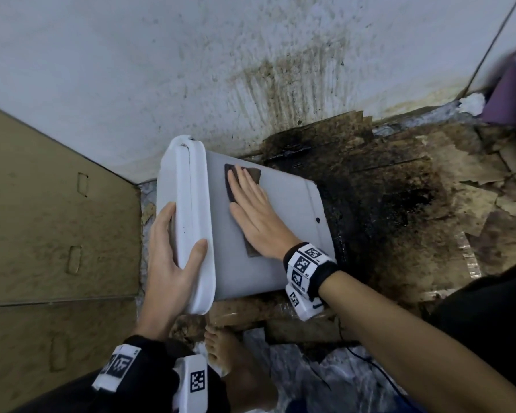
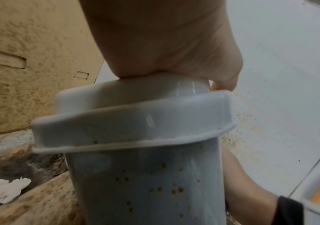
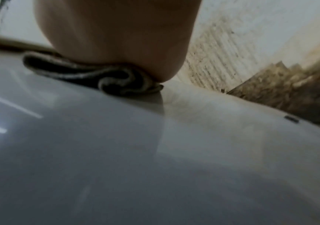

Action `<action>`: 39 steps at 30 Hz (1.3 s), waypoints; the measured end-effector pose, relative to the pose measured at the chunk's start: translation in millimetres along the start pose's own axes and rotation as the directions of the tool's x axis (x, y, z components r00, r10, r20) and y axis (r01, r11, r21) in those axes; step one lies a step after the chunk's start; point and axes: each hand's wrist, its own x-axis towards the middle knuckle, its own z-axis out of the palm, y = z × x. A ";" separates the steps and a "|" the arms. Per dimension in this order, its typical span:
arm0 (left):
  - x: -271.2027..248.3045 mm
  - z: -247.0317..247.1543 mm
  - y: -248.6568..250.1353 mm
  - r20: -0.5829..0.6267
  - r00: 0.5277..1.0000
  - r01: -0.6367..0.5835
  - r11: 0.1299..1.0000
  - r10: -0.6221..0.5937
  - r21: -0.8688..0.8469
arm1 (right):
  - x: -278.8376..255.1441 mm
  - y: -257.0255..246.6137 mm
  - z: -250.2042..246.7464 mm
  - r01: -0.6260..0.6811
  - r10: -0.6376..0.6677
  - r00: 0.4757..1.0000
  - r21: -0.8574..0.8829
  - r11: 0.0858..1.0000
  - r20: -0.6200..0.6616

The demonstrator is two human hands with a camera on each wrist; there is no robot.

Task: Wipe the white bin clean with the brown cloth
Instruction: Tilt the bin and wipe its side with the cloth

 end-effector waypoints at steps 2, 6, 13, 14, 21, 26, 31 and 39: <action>-0.4 0.0 -0.6 -0.001 1.000 0.006 1.000 -0.006 -0.012 | -2.1 16.7 -7.0 0.021 -0.021 1.000 -0.053 0.998 -0.012; -2.7 -0.4 2.6 -0.017 1.000 0.023 0.999 -0.024 -0.024 | -9.3 71.1 -23.2 -0.133 0.128 0.991 -0.139 0.981 -0.044; -0.6 6.0 3.3 -0.022 0.999 -0.030 1.000 0.030 -0.001 | -23.1 120.6 -42.2 -0.485 0.477 0.873 -0.070 0.872 -0.104; -0.4 5.9 2.6 -0.025 0.999 -0.028 1.000 0.028 -0.003 | -19.9 115.2 -43.0 -0.528 0.524 0.846 -0.019 0.849 -0.100; 0.8 5.9 5.2 -0.026 1.000 -0.018 1.000 0.017 -0.024 | -7.5 76.5 -24.3 -0.471 0.474 0.861 0.059 0.880 -0.185; 0.6 8.1 9.2 -0.028 0.998 -0.048 0.999 0.049 0.011 | 6.0 6.0 -8.8 -0.341 0.365 0.918 0.164 0.926 -0.154; 0.5 7.9 9.4 -0.021 0.998 -0.051 0.998 0.052 0.040 | -8.0 -42.4 13.2 -0.121 0.134 0.988 0.150 0.981 -0.082; 0.2 2.8 3.7 -0.035 0.999 -0.013 1.000 0.012 -0.016 | -16.1 6.3 2.0 -0.133 0.123 0.984 -0.069 0.989 -0.132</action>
